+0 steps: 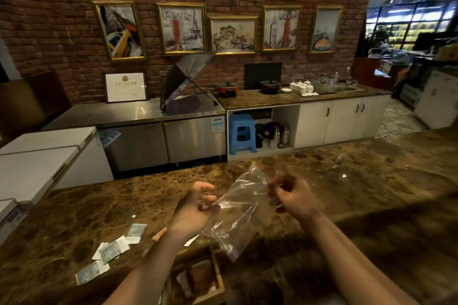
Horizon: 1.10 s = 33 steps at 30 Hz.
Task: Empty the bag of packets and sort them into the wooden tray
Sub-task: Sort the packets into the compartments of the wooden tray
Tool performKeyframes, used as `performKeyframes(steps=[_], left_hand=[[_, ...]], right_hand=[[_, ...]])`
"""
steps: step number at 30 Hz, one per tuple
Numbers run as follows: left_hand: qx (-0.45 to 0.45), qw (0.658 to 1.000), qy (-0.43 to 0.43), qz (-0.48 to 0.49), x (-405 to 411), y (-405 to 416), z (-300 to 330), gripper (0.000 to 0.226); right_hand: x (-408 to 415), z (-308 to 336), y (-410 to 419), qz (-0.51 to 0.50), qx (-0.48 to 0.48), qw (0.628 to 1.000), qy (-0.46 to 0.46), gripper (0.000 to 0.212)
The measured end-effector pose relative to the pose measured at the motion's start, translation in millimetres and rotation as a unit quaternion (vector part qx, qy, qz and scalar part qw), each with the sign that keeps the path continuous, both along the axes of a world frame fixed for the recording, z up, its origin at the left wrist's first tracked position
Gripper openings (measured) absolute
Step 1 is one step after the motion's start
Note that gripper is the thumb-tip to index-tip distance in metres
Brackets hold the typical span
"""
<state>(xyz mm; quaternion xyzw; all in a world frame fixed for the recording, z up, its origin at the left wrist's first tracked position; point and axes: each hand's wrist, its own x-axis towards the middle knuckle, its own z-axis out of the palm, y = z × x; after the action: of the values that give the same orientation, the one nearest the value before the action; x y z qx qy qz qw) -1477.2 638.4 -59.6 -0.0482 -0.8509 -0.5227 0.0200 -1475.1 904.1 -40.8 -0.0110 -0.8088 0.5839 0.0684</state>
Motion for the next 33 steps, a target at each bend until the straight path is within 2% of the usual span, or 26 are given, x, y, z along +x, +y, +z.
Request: performKeyframes(steps=[4,8,11,14,17,20,24,27,29,31,33], left_hand=[[-0.062,0.998,0.004,-0.021,-5.4,32.9,-12.9,0.036],[-0.096,0.994,0.003,-0.046,-5.2,57.7,-22.6,0.037],[-0.104,0.993,0.000,-0.052,-6.6,59.4,-24.4,0.037],[-0.100,0.994,-0.008,-0.051,-10.0,48.2,-25.0,0.038],[-0.095,0.995,-0.004,-0.035,-10.6,29.2,-28.3,0.039],[-0.100,0.995,0.002,-0.002,-7.4,5.4,-30.4,0.037],[-0.111,0.992,0.028,0.048,0.1,-34.0,-31.2,0.039],[-0.124,0.989,0.008,0.084,11.6,-70.9,-30.6,0.036],[-0.120,0.986,-0.004,0.112,21.6,-93.4,-32.0,0.035],[-0.116,0.983,0.003,0.140,33.8,-116.3,-36.5,0.034],[-0.118,0.980,0.001,0.160,48.1,-139.1,-41.4,0.033]], right_hand=[[0.5,-28.3,30.3,-0.092,0.075,0.993,-0.023,0.006],[7.4,-56.2,61.8,-0.167,0.071,0.980,-0.085,0.002],[16.2,-76.0,83.6,-0.193,0.102,0.962,-0.164,0.021],[26.6,-92.0,97.6,-0.193,0.181,0.940,-0.213,0.037],[33.0,-93.0,95.4,-0.215,0.240,0.923,-0.212,0.035],[30.7,-84.6,82.2,-0.193,0.301,0.918,-0.173,0.025],[23.1,-70.6,49.4,-0.167,0.301,0.931,-0.121,0.026],[15.2,-64.3,14.7,-0.076,0.301,0.947,-0.081,0.023],[10.4,-59.3,-8.9,-0.020,0.296,0.949,-0.109,0.017],[5.9,-59.2,-35.3,0.022,0.313,0.942,-0.121,0.021],[4.5,-61.7,-67.5,0.064,0.346,0.930,-0.107,0.036]])
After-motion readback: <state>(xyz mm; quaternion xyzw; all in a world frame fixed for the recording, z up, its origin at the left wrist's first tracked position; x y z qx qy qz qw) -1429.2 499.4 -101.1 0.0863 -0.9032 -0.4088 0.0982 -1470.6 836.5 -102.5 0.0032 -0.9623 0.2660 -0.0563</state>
